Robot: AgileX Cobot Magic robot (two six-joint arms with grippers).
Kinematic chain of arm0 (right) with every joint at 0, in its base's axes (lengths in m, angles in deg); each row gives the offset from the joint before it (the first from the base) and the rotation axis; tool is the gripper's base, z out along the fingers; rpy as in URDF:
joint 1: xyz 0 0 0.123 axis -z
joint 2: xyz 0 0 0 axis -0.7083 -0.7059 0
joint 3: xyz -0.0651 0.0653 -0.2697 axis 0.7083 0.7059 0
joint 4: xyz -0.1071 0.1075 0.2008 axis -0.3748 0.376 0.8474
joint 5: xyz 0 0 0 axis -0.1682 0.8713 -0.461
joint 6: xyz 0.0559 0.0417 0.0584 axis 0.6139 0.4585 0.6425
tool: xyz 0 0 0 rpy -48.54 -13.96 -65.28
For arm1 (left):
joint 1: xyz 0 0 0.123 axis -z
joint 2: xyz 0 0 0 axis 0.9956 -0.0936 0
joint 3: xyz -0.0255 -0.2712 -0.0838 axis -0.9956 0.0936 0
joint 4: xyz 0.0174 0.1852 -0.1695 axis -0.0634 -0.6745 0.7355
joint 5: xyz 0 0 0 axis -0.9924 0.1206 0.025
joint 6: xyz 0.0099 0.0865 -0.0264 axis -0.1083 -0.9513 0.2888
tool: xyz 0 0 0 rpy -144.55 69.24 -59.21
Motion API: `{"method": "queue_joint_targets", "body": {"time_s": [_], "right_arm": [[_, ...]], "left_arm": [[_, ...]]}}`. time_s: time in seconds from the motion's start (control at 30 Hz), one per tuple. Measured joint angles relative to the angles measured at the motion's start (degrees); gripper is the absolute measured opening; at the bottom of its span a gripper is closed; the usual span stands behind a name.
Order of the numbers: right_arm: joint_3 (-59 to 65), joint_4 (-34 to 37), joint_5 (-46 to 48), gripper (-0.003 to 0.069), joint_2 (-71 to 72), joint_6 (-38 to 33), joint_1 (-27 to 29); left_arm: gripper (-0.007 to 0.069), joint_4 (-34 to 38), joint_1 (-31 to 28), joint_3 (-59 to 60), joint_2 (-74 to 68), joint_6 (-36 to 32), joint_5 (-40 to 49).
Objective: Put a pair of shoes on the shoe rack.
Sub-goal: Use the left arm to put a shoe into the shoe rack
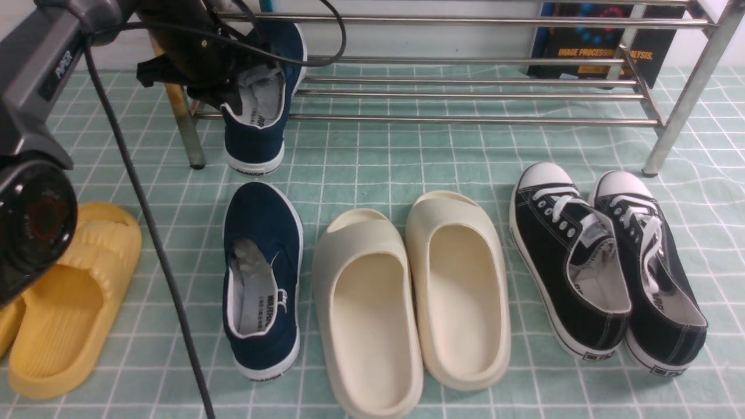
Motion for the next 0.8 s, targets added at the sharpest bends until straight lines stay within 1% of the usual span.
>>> {"method": "queue_joint_targets", "body": {"time_s": [0.13, 0.43, 0.6, 0.7, 0.8], "right_arm": [[0.0, 0.0, 0.0, 0.0239, 0.0, 0.0, 0.0], [0.0, 0.0, 0.0, 0.0239, 0.0, 0.0, 0.0], [0.0, 0.0, 0.0, 0.0239, 0.0, 0.0, 0.0], [0.0, 0.0, 0.0, 0.0239, 0.0, 0.0, 0.0], [0.0, 0.0, 0.0, 0.0239, 0.0, 0.0, 0.0]], "left_arm": [[0.0015, 0.0, 0.1, -2.4, -3.0, 0.0, -1.5], [0.0015, -0.5, 0.0, -2.5, -4.5, 0.0, -7.9], [0.0015, -0.9, 0.0, -2.6, -4.6, 0.0, -8.3], [0.0022, -0.9, 0.0, -2.6, -4.6, 0.0, -8.3], [0.0057, -0.9, 0.0, -2.6, -4.6, 0.0, -8.5]]}}
